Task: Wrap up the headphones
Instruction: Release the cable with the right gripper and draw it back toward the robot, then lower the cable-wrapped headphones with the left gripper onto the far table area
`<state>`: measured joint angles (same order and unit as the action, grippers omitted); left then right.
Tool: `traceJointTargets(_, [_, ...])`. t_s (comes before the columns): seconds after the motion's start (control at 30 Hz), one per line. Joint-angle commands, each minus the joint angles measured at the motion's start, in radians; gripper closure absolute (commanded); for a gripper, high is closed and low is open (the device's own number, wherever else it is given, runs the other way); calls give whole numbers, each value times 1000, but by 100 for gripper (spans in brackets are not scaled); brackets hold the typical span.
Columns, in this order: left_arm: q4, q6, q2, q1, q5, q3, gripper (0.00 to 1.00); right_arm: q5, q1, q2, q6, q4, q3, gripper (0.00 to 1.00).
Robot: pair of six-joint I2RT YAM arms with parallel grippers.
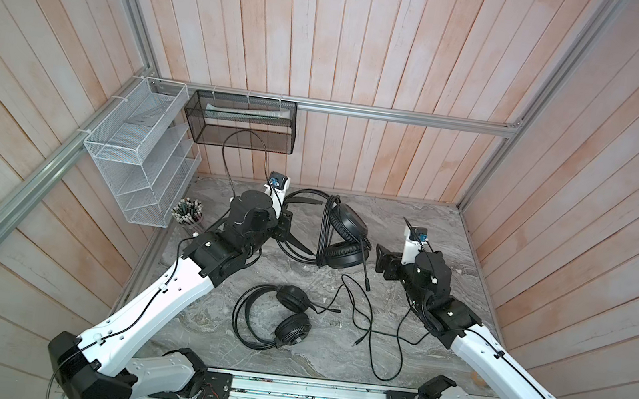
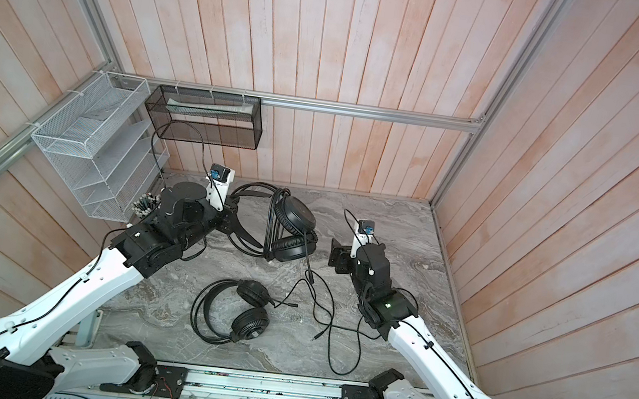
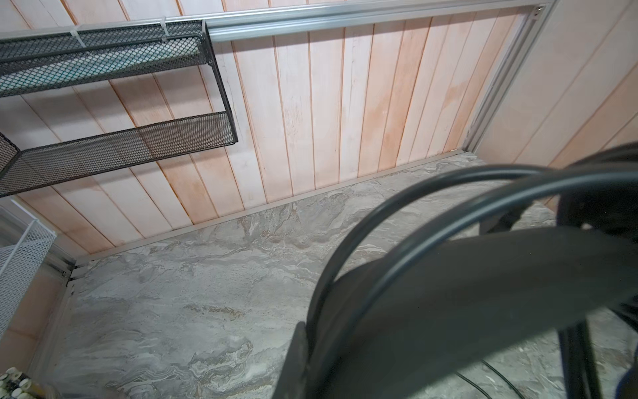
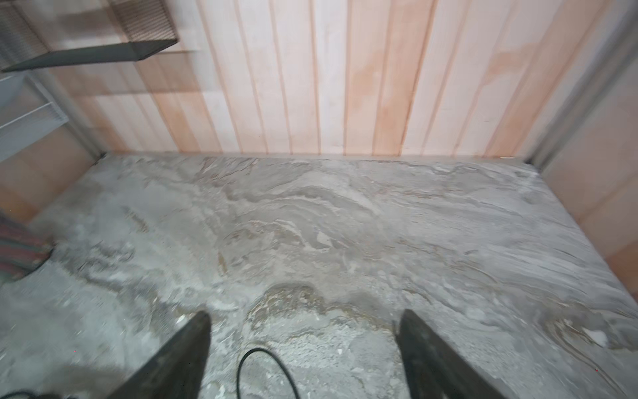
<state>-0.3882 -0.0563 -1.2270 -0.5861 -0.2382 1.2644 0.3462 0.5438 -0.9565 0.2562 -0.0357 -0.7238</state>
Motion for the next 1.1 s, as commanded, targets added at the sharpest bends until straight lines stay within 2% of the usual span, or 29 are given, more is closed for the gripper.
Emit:
traceJointTargets(0.0, [173,-50,-30,19,8,30,100,183,-31,32,122,-28,37,1])
traceJointTargets(0.27, [340,-61,-166,55,-3,-12,100,313,-41,141,235,-41,167,1])
traceJointTargets(0.53, [451,-108,-313,66,5,-35,100,295,-41,262,272,31,352,2])
traceJointTargets(0.83, [552,-130,-488,76,-7,-35,100,267,-41,406,259,133,528,2])
traceJointTargets(1.07, [616,-152,-632,88,-11,-9,100,222,-41,481,261,199,598,2])
